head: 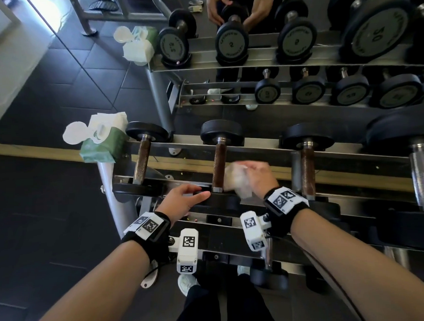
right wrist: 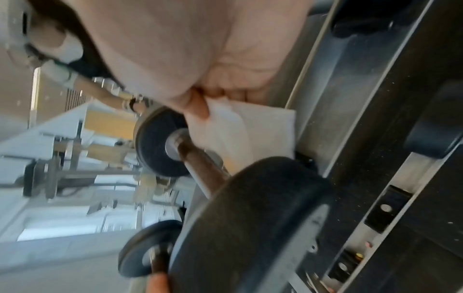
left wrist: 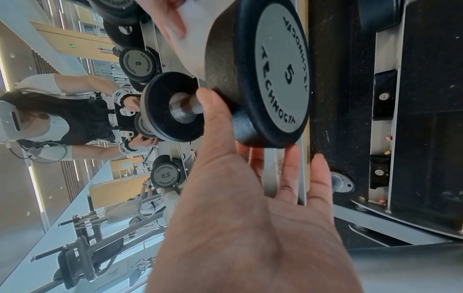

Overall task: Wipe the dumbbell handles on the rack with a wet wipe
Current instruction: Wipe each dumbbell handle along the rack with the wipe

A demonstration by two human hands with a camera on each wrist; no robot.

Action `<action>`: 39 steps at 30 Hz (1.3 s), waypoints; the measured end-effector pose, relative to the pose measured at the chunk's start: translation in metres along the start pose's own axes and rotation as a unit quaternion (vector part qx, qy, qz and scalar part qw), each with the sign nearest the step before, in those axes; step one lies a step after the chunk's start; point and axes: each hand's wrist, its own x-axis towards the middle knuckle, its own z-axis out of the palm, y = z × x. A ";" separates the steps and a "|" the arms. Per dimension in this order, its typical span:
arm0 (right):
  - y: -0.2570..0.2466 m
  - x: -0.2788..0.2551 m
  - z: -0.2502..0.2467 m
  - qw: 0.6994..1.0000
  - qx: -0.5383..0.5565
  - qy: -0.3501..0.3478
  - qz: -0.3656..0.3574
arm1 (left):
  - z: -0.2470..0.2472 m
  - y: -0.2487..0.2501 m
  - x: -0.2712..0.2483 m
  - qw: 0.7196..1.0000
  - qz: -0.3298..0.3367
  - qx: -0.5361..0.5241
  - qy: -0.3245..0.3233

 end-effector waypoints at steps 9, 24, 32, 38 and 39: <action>0.005 0.028 0.031 0.997 0.001 0.016 -0.072 | 0.000 -0.003 0.003 1.000 -0.002 -0.013 0.010; 0.009 0.050 0.051 0.985 0.143 0.092 0.042 | 0.001 -0.002 0.001 1.000 0.010 -0.003 0.018; 0.017 0.012 0.041 0.994 0.110 0.019 -0.019 | 0.002 -0.003 0.001 1.000 0.005 0.007 0.024; 0.020 0.004 0.019 0.987 0.156 -0.004 0.023 | 0.002 -0.002 -0.002 1.000 0.012 0.010 0.023; 0.020 0.008 0.017 0.987 0.158 0.016 0.030 | 0.002 -0.002 -0.002 1.000 0.012 0.011 0.023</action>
